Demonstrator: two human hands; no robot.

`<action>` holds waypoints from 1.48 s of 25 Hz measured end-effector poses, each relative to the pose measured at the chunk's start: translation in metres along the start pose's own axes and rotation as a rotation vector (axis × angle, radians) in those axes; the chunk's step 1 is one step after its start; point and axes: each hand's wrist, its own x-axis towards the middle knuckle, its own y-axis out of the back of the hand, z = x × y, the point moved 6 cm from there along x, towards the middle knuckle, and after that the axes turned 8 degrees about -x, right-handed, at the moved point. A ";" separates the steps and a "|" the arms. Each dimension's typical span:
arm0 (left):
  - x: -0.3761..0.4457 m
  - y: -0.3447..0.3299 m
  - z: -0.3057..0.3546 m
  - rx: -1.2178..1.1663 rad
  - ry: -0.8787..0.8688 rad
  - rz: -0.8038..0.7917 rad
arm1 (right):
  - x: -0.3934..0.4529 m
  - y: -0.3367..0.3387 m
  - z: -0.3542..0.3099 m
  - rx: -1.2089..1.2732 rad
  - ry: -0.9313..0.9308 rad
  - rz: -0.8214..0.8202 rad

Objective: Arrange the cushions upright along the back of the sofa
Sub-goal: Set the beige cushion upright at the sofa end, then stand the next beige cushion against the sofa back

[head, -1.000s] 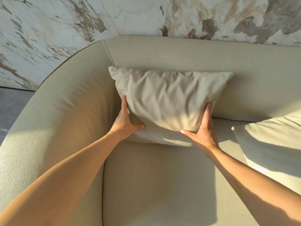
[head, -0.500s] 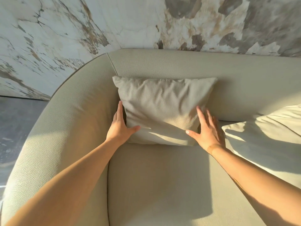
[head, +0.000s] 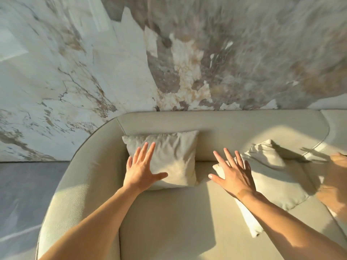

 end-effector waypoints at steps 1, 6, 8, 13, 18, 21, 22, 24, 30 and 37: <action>-0.003 0.000 0.019 0.009 -0.020 0.001 | -0.006 0.009 0.015 -0.004 -0.002 0.012; -0.012 -0.035 0.119 0.007 -0.042 0.016 | -0.029 0.030 0.108 0.006 0.006 0.037; -0.016 -0.064 0.164 -0.011 -0.025 0.020 | -0.038 0.032 0.165 -0.023 0.009 0.046; -0.019 -0.117 0.264 0.000 -0.003 0.019 | -0.048 0.056 0.308 -0.053 0.008 0.060; -0.012 -0.149 0.319 0.024 -0.005 -0.031 | -0.046 0.067 0.377 -0.076 0.012 -0.001; -0.006 -0.167 0.324 -0.034 0.042 -0.038 | -0.036 0.061 0.386 -0.074 0.022 -0.028; -0.003 -0.172 0.322 -0.047 0.056 -0.040 | -0.033 0.057 0.387 -0.073 0.022 -0.034; 0.004 -0.184 0.316 -0.046 0.061 -0.058 | -0.028 0.045 0.389 -0.056 0.007 -0.066; 0.024 -0.238 0.283 -0.142 0.169 -0.090 | 0.007 -0.013 0.397 0.038 -0.033 -0.243; 0.046 -0.360 0.231 -0.168 0.430 -0.171 | 0.067 -0.119 0.418 0.164 -0.050 -0.339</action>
